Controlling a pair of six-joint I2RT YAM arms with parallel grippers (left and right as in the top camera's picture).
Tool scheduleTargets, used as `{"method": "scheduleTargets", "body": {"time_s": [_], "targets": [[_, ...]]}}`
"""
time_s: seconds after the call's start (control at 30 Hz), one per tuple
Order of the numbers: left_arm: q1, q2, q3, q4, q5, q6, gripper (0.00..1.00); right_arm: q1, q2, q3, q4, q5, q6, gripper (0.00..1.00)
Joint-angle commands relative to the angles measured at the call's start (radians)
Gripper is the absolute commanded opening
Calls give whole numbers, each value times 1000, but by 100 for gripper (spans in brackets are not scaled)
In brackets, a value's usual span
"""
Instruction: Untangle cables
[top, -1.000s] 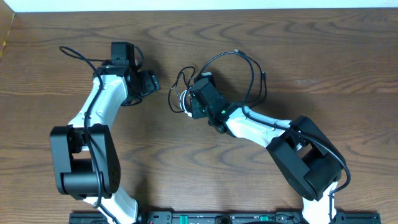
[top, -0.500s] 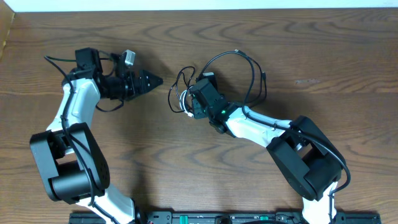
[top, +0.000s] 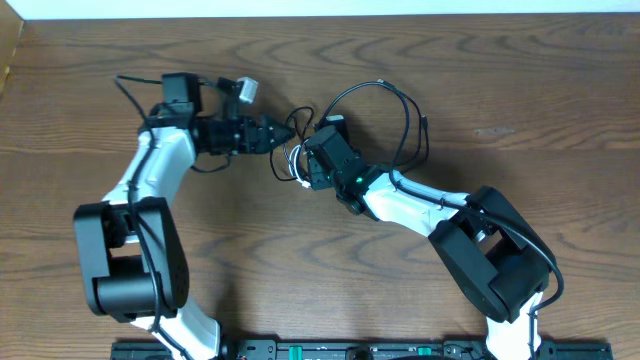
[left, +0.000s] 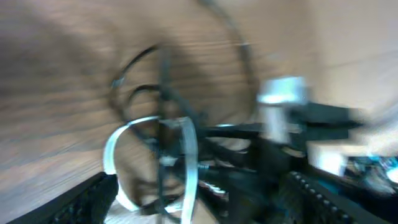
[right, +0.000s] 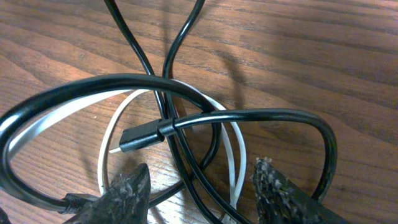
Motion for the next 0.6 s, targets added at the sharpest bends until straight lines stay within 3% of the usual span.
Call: {"method": "scheduleTargets", "body": {"time_s": [0.0,0.07,0.17,0.4,0.47,0.57], "targets": [[-56,-5,-3,5,-352,-212,67,4,24,-3,2,13,-3,50],[-88,-5,-3,5,-456,-238,50,4,24,-3,2,13,-3,49],[-123,-5,-3,2,-626,-283,33,4,24,-3,2,13,-3,43],[-142,-5,-3,-58,-1054,-444,32,5,25,-3,6,7,-4,27],[-137,-5,-3,-95,-1183,-532,32,5,25,-3,6,-12,-4,25],[-119,-5,-3,-127,-1241,-599,32,5,25,-3,6,-12,-4,27]]}}
